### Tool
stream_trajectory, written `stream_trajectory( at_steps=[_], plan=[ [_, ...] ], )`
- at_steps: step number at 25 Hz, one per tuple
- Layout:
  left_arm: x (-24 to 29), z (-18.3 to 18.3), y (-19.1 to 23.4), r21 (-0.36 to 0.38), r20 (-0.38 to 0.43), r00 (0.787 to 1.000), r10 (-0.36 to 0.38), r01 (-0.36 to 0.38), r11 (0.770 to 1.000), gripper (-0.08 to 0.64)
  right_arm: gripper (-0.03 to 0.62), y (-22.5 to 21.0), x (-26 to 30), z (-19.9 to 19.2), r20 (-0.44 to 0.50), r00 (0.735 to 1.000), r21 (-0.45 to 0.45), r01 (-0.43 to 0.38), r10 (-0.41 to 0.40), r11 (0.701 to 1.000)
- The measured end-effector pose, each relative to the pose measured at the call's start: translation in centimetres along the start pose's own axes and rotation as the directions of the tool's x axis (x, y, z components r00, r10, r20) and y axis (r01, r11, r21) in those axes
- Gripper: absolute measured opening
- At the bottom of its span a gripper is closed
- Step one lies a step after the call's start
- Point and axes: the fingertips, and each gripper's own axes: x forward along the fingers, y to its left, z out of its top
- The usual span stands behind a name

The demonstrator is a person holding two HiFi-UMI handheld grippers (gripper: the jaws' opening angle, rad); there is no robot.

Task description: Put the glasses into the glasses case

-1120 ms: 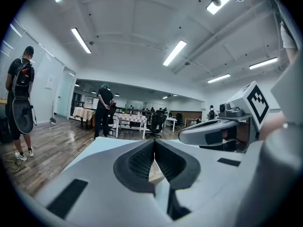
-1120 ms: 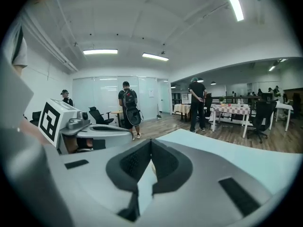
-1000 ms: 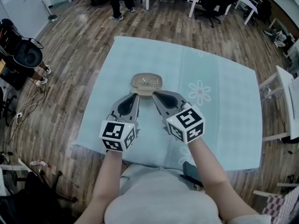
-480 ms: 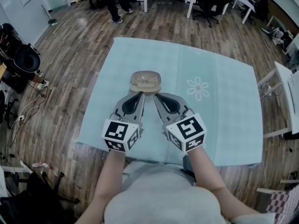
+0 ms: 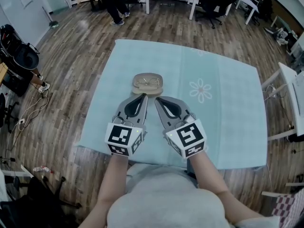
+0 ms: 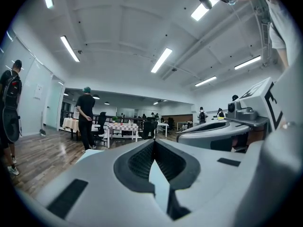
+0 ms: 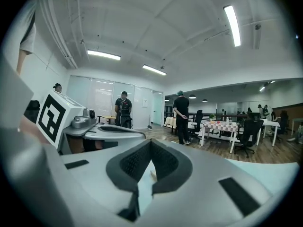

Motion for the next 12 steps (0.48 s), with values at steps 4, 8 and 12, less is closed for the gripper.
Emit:
stream_trajectory(
  at_steps=[4,8,12],
  plan=[
    [0.21,0.00,-0.15,-0.012,0.005,1.000,-0.006,0.006,1.000,0.009,0.006,-0.24,-0.32,0.30,0.016,1.000,-0.006,0.018,-0.018,1.000],
    [0.43,0.08,-0.33,0.018,0.006,1.000,-0.012,0.012,1.000,0.009,0.006,-0.19,-0.30,0.43,0.026,1.000,0.008,0.011,-0.011,1.000],
    [0.41,0.49,-0.81,0.027,0.011,0.999,-0.031,0.031,0.999,0.009,0.006,-0.13,-0.34,0.59,0.030,0.999,0.005,0.021,-0.021,1.000]
  ],
)
